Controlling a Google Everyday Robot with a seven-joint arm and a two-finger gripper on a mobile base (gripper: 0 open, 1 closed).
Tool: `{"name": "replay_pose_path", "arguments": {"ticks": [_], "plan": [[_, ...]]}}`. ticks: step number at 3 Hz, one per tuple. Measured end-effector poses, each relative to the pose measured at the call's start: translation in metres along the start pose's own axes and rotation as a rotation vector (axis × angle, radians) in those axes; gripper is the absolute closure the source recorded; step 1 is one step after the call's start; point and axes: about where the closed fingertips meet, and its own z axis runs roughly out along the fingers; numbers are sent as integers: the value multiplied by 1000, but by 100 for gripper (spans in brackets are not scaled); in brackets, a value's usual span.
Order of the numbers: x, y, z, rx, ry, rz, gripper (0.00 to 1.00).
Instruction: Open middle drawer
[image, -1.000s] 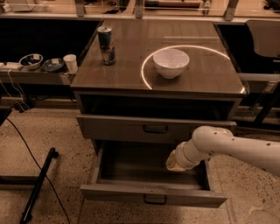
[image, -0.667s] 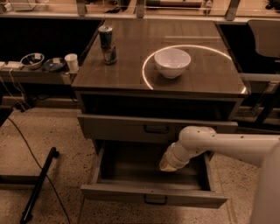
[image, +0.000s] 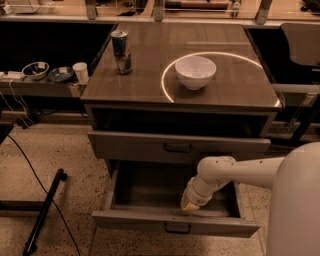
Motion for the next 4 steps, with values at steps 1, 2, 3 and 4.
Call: {"name": "replay_pose_path", "arguments": {"ticks": [1,2,3,4], "plan": [[-2,31,7,-68,4,-13,100],[-4,39,7,-93,-5,-19,100],[-8,61,2,-167,-50,-36,100],[-9,72,1,-208,-75,-40,100]]}}
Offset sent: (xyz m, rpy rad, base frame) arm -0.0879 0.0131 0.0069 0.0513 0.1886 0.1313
